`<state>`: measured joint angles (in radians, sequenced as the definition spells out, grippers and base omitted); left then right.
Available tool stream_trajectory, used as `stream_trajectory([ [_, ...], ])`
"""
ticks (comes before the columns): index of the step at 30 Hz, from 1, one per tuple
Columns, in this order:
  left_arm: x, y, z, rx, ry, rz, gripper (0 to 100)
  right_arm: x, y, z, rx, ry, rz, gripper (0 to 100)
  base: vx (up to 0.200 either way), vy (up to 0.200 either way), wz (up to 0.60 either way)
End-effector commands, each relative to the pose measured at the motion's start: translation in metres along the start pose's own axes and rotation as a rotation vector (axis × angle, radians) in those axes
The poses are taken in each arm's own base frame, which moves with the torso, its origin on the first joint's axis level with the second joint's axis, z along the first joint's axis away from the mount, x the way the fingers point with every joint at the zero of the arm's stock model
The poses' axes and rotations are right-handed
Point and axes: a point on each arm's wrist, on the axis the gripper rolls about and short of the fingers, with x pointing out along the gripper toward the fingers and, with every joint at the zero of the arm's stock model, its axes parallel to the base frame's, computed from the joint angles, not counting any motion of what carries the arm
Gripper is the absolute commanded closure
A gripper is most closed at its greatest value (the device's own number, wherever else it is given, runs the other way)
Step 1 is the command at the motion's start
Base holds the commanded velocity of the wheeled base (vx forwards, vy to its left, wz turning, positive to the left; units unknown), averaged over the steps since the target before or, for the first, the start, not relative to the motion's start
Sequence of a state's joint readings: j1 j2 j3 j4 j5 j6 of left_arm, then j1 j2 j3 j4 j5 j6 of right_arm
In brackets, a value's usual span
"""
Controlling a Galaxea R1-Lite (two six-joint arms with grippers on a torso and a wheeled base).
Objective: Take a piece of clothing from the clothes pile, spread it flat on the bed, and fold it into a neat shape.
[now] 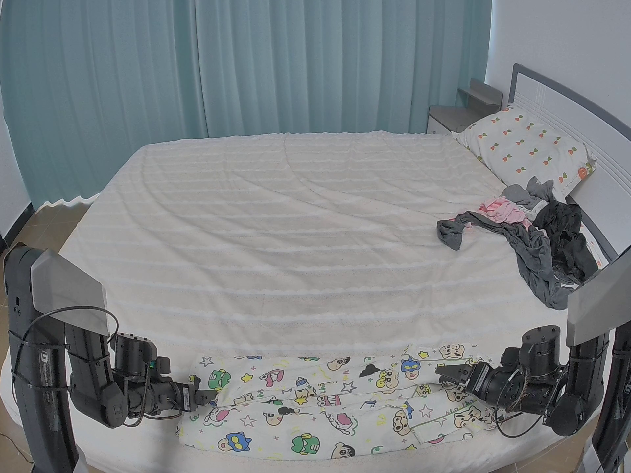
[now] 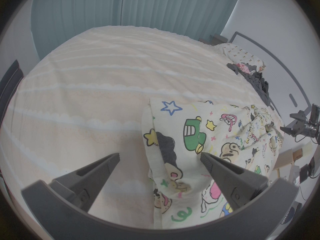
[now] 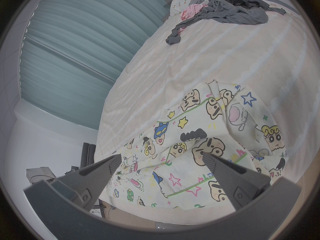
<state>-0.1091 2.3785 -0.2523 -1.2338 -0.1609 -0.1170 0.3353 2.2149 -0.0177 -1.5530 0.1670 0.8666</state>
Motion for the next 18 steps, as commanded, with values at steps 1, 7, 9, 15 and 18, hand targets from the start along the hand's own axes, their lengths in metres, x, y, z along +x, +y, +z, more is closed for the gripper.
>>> stream_trajectory([
  [1,0.007,-0.003,-0.001,0.014,0.01,0.003,100,-0.003,-0.001,-0.002,0.001,0.004,-0.004,0,0.0,0.0,0.0],
  [7,0.009,-0.018,-0.004,0.062,0.019,0.024,100,-0.003,-0.001,-0.001,0.001,-0.001,-0.005,0,0.0,0.0,0.0],
  [9,0.01,-0.018,-0.005,0.064,0.022,0.029,100,-0.003,-0.001,-0.001,0.001,-0.003,-0.004,0,0.0,0.0,0.0],
  [15,0.007,-0.024,-0.008,0.084,0.029,0.044,100,-0.003,-0.001,-0.001,0.001,-0.001,-0.007,0,0.0,0.0,0.0],
  [18,0.007,-0.021,-0.007,0.076,0.023,0.052,100,-0.003,-0.001,-0.001,0.001,-0.003,-0.004,0,0.0,0.0,0.0],
])
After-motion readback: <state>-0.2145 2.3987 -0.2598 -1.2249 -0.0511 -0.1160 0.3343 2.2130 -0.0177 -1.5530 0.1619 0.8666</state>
